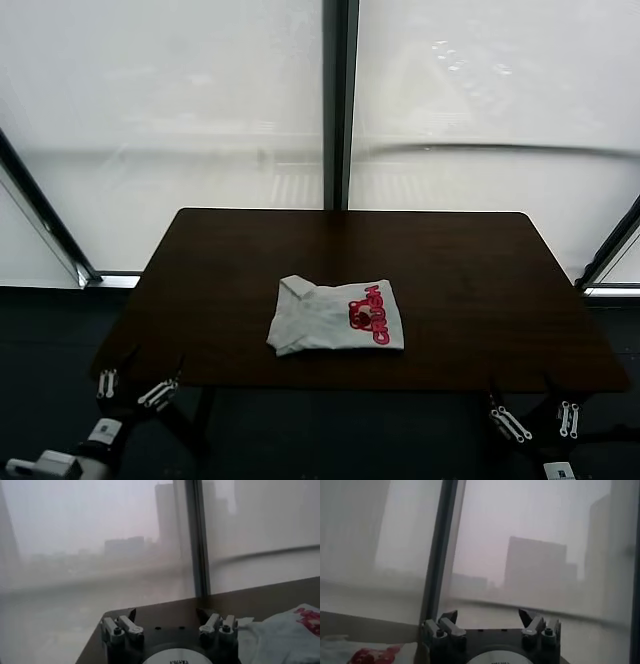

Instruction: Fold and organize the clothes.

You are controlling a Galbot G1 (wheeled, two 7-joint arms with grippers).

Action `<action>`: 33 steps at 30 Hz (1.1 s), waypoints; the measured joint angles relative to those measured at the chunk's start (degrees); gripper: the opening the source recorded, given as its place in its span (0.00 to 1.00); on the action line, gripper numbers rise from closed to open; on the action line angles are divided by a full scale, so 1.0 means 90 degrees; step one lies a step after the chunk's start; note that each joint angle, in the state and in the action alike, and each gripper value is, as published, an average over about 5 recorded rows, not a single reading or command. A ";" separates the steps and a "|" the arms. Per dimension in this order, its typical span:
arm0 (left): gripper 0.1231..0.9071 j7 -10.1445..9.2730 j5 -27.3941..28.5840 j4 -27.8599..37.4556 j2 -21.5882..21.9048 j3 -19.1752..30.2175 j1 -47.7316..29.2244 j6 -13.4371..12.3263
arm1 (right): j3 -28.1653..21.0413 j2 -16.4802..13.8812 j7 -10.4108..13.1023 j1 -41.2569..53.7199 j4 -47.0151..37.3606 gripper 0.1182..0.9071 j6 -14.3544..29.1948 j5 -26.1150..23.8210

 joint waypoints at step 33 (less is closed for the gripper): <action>1.00 0.0004 -0.0008 -0.0010 -0.0028 -0.0106 0.0322 0.0055 | -0.0568 0.0004 -0.0051 -0.0087 -0.0191 1.00 -0.0512 0.0239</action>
